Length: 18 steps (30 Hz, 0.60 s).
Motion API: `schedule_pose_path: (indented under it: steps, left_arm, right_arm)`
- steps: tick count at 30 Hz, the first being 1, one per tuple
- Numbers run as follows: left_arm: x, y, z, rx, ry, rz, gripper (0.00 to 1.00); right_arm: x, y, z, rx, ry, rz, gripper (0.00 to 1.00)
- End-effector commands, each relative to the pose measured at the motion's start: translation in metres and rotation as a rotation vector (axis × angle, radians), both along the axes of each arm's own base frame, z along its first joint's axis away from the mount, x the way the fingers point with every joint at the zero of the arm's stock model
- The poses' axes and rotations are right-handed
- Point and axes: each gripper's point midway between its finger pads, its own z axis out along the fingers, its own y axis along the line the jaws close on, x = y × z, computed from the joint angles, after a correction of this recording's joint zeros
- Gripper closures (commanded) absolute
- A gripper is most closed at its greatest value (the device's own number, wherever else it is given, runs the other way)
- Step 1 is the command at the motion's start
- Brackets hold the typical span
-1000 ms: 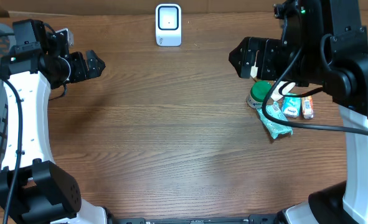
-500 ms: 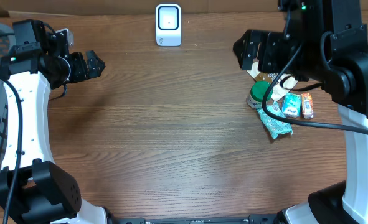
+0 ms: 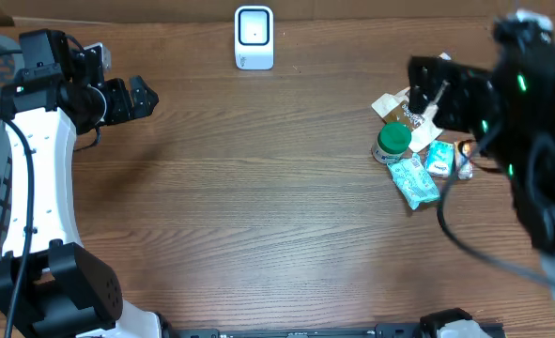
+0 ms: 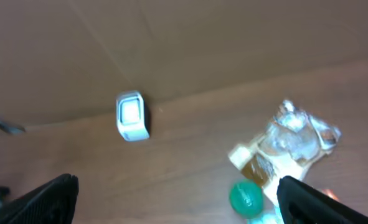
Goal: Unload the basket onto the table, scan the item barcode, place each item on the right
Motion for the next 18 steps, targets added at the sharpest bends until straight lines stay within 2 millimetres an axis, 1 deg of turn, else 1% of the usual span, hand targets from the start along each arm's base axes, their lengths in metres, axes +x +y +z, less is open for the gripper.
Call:
schedule_pose_path:
  steps: [1,6,10,11,18]
  left_arm:
    - [0.004,0.000,0.011,0.019,-0.034,-0.022,0.00]
    - [0.004,0.000,0.011,0.019,-0.034,-0.022,0.00]
    - [0.004,0.000,0.011,0.019,-0.034,-0.022,0.00]
    - [0.004,0.000,0.011,0.019,-0.034,-0.022,0.00]
    - [0.004,0.000,0.011,0.019,-0.034,-0.022,0.00]
  right_arm:
    - [-0.021,-0.018,-0.024,0.019,-0.058,-0.029,0.00]
    - [-0.040,-0.022,-0.055,-0.017,-0.187,0.038,0.00]
    - [-0.055,-0.027,-0.093,-0.015,-0.264,0.027,0.00]
    - [-0.059,-0.027,-0.105,-0.012,-0.285,0.027,0.00]
    - [-0.069,-0.025,-0.168,0.008,-0.409,0.036,0.00]
